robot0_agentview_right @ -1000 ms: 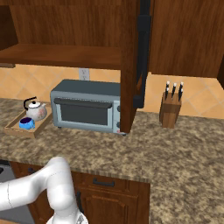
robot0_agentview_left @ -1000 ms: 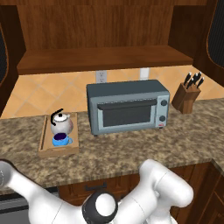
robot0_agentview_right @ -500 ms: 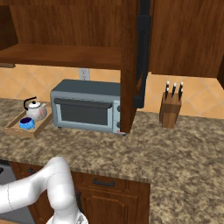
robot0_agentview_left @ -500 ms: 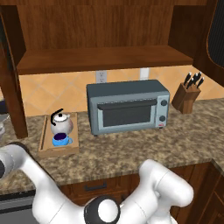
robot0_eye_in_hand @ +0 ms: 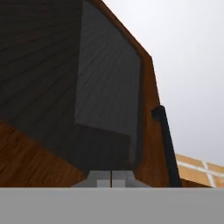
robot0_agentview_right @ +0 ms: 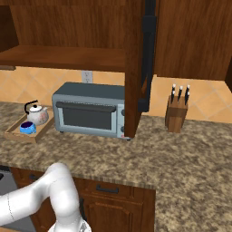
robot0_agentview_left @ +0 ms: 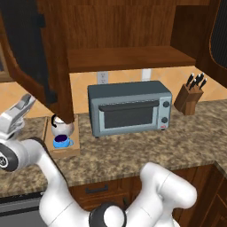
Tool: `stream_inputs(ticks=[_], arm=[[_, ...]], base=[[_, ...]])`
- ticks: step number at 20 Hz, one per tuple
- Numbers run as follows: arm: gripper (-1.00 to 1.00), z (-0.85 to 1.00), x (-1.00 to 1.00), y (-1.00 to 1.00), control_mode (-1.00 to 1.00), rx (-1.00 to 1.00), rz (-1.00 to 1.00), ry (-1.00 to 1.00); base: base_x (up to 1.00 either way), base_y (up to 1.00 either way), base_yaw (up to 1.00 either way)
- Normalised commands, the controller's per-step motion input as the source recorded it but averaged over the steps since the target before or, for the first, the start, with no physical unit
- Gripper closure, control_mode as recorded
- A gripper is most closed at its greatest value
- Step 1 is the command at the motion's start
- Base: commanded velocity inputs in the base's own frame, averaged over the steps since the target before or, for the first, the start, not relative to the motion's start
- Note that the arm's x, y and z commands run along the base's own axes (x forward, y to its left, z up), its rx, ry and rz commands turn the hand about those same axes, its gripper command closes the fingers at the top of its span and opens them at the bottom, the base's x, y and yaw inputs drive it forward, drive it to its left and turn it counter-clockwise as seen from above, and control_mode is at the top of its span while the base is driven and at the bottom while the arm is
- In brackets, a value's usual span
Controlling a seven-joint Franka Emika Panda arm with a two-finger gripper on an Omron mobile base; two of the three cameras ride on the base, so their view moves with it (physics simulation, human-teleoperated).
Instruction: Pick the kettle from the counter and place it on the tray. Then pick the mug from the cabinet and place it on the tray. Then close the cabinet doors.
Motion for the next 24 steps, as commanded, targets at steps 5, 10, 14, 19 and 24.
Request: stream_inputs(ticks=[5, 10, 14, 19, 24], arm=[[1.00, 0.93, 0.00, -0.59, -1.00, 0.13, -0.01, 0.00], [1.00, 0.83, 0.00, -0.58, -1.00, 0.16, 0.00, 0.09], [1.00, 0.24, 0.13, -0.73, -1.00, 0.08, 0.03, 0.40], [1.00, 0.00, 0.27, -0.71, -1.00, 0.04, 0.14, 0.51], [1.00, 0.00, 0.60, -0.63, -1.00, 0.01, 0.13, 0.40]], base=[[0.00, 0.00, 0.00], [0.00, 0.00, 0.00], [0.00, 0.00, 0.00], [0.00, 0.00, 0.00], [0.00, 0.00, 0.00]])
